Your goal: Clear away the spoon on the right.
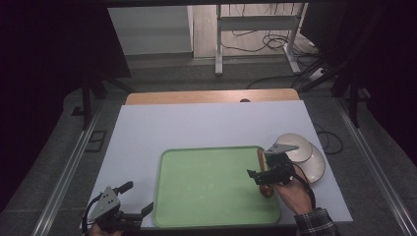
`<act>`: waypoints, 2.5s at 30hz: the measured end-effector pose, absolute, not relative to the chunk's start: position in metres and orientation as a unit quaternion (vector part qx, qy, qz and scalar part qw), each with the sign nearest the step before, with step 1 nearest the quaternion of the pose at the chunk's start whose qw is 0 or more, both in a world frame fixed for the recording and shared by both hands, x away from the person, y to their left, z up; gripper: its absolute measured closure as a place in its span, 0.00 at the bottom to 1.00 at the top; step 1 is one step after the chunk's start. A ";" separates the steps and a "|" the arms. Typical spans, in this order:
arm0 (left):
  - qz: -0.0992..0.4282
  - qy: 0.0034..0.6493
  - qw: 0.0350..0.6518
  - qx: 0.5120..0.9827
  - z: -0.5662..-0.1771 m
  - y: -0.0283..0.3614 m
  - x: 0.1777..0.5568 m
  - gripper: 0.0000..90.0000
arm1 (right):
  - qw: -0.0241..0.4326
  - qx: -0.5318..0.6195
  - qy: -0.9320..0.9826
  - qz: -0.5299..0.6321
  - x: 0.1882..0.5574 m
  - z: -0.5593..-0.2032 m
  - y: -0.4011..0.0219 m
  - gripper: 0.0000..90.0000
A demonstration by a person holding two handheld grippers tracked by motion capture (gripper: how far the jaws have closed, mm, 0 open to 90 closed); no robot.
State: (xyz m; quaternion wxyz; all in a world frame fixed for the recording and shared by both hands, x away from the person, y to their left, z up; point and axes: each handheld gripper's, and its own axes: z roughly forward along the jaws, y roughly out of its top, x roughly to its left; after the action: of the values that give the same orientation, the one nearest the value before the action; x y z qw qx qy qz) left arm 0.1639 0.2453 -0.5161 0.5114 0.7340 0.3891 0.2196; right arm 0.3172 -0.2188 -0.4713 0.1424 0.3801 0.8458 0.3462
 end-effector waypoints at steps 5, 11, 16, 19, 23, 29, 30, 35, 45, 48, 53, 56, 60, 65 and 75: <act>0.220 0.390 0.511 0.734 -0.516 0.245 0.164 0.02 | 0.149 0.376 0.844 0.352 0.314 -0.469 -0.221 0.09; 0.220 0.390 0.511 0.734 -0.516 0.245 0.164 0.02 | 0.154 0.372 0.845 0.351 0.308 -0.468 -0.224 0.06; 0.221 0.390 0.511 0.734 -0.516 0.245 0.164 0.02 | 0.155 0.369 0.844 0.357 0.304 -0.466 -0.226 0.04; 0.221 0.389 0.511 0.734 -0.516 0.245 0.164 0.02 | 0.152 0.370 0.842 0.361 0.303 -0.465 -0.226 0.03; 0.221 0.390 0.511 0.734 -0.516 0.245 0.164 0.02 | 0.155 0.370 0.843 0.358 0.300 -0.462 -0.228 0.01; 0.221 0.390 0.510 0.734 -0.516 0.245 0.164 0.02 | 0.161 0.367 0.840 0.367 0.294 -0.457 -0.228 0.00; 0.221 0.390 0.511 0.734 -0.516 0.245 0.164 0.02 | 0.162 0.368 0.838 0.370 0.293 -0.456 -0.228 0.00; 0.221 0.390 0.510 0.734 -0.516 0.245 0.164 0.02 | 0.168 0.368 0.834 0.376 0.289 -0.452 -0.229 0.00; 0.221 0.390 0.511 0.733 -0.516 0.246 0.164 0.02 | 0.188 0.368 0.825 0.385 0.278 -0.443 -0.234 0.00; 0.221 0.390 0.511 0.733 -0.517 0.246 0.164 0.02 | 0.194 0.370 0.822 0.386 0.275 -0.441 -0.237 0.00; 0.221 0.390 0.511 0.733 -0.516 0.246 0.164 0.02 | 0.205 0.374 0.817 0.388 0.270 -0.439 -0.241 0.00; 0.221 0.390 0.511 0.733 -0.516 0.246 0.164 0.02 | 0.208 0.374 0.815 0.390 0.268 -0.438 -0.243 0.00; 0.221 0.391 0.511 0.733 -0.516 0.246 0.164 0.02 | 0.212 0.375 0.814 0.390 0.265 -0.438 -0.246 0.00; 0.221 0.390 0.511 0.733 -0.516 0.246 0.164 0.02 | 0.215 0.377 0.813 0.388 0.261 -0.440 -0.250 0.00; 0.222 0.390 0.511 0.733 -0.516 0.246 0.164 0.02 | 0.223 0.379 0.809 0.389 0.253 -0.441 -0.257 0.00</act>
State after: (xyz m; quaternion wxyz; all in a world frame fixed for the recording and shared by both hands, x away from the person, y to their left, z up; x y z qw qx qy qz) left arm 0.1637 0.2456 -0.5163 0.5107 0.7334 0.3901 0.2217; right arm 0.2531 -0.2568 -0.4411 0.2233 0.3794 0.8093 0.3889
